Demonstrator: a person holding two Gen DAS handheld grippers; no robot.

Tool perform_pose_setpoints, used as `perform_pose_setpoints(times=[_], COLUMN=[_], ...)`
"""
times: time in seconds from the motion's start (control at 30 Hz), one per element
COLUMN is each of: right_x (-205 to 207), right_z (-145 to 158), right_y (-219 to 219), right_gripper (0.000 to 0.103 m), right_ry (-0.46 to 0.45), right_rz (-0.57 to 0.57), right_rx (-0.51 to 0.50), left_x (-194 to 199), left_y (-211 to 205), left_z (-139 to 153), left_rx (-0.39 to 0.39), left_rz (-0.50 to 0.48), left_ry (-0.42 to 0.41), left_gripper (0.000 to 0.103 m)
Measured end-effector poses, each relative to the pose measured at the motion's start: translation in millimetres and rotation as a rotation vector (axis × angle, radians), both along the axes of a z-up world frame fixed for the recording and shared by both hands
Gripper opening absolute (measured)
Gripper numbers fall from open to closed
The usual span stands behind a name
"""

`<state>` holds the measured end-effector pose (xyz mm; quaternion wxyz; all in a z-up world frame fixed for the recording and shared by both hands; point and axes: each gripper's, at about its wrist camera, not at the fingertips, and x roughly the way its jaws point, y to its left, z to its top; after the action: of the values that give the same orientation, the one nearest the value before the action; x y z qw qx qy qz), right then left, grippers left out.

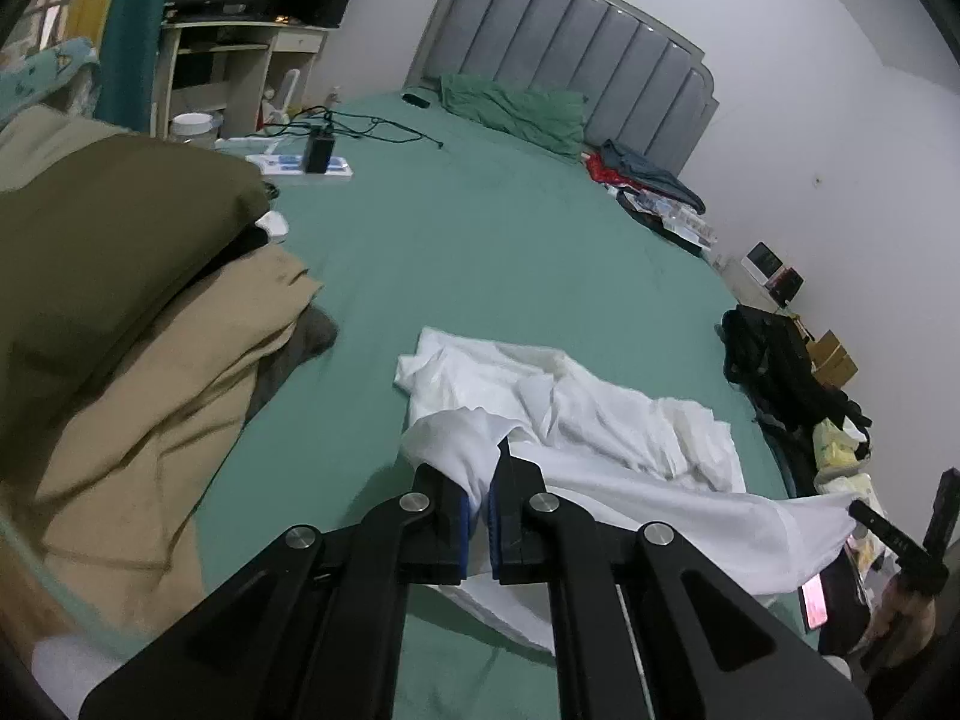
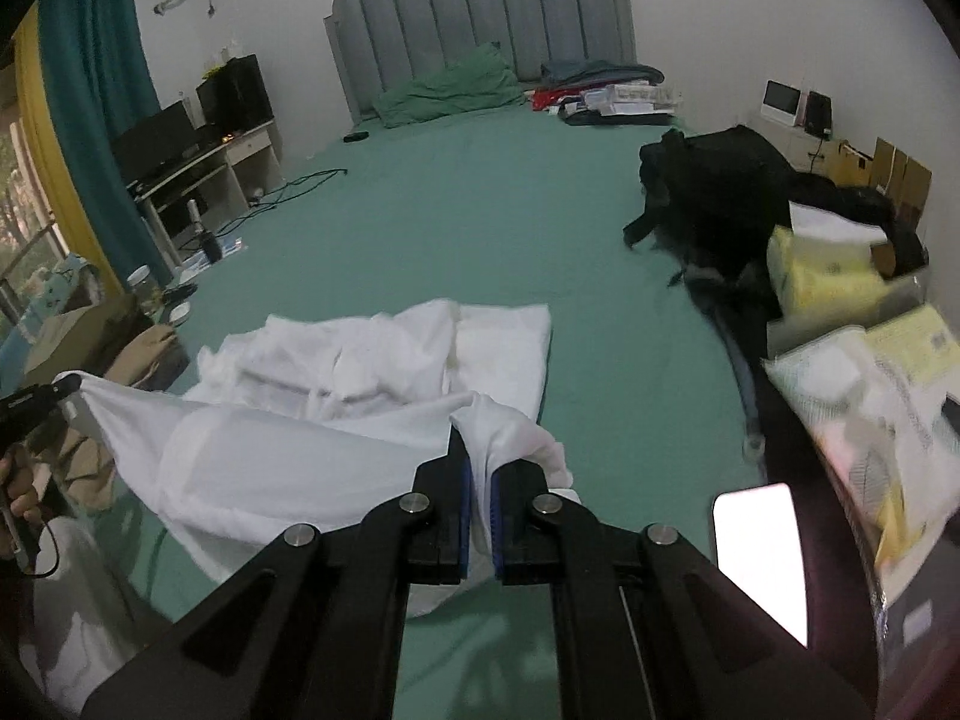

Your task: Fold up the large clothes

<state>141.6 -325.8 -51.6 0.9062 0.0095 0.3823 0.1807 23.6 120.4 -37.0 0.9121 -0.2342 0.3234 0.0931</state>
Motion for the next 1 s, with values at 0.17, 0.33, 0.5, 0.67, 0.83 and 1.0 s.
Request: perform_pose_setpoints(times=[0.17,0.33,0.5,0.67,0.83,1.0], right_x=[35.5,76.8,127.2,180.8,222.1,215.3], right_z=[-3.5,-11.0,-20.2,-45.8,-88.4,-103.7], right_y=[8.3,19.3,33.4,44.2,50.7,37.3], right_gripper=[0.005,0.005,0.005,0.005,0.018,0.06], right_ry=[0.004,0.013,0.021,0.071,0.127,0.101], right_rz=[-0.008,0.001,0.02,0.02,-0.012,-0.082], right_rx=[-0.029,-0.061,-0.101,-0.118,-0.163,-0.254], left_x=[39.8,78.8,126.1,173.0,216.5,210.1], left_y=[11.9,25.8,34.9,53.6,67.8,79.5], left_z=[-5.6,-16.8,-33.6,-61.1,-101.8,-106.4], left_rx=[0.006,0.004,0.034,-0.016,-0.051,-0.037], left_rz=[0.015,0.024,0.031,0.056,0.024,0.071], left_ry=[-0.007,-0.006,0.028,0.073,0.182,0.169], left_gripper=[0.005,0.005,0.005,0.005,0.014,0.06])
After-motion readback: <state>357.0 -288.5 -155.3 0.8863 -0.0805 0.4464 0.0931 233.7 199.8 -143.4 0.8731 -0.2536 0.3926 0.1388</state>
